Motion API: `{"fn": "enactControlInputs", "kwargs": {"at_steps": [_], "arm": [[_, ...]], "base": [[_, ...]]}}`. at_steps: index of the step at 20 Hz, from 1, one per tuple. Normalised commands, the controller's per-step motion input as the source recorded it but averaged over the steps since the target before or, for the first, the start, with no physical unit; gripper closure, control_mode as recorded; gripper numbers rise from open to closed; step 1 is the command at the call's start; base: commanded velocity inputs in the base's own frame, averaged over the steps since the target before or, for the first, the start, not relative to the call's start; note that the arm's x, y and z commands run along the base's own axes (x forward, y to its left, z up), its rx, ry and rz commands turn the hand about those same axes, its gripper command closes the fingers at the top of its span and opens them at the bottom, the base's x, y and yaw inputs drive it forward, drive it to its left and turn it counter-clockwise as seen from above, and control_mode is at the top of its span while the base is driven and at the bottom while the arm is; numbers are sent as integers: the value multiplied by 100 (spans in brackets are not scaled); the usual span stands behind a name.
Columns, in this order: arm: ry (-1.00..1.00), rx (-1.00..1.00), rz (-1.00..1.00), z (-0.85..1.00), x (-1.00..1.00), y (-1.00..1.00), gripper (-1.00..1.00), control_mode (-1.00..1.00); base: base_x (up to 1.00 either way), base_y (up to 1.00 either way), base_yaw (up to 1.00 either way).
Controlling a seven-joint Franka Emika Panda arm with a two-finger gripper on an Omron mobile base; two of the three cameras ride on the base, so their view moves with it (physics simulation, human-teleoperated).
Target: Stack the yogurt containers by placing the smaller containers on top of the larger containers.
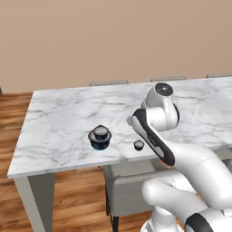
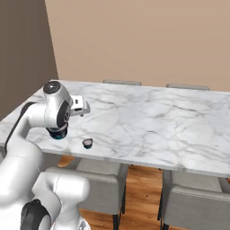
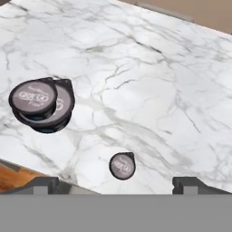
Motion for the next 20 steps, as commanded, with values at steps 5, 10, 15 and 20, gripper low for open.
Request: {"fn": "enactControlInputs", "kwargs": {"at_steps": [5, 10, 15, 20], "arm": [[9, 6, -4, 0, 0, -15, -100, -100], [4, 2, -4, -22, 0, -12, -100, -100], [0, 0, -2, -38, 0, -13, -100, -100], [2, 0, -3, -35, 0, -6, -100, -100]], "base": [[0, 0, 0], [0, 0, 0], [0, 0, 0], [0, 0, 0]]}}
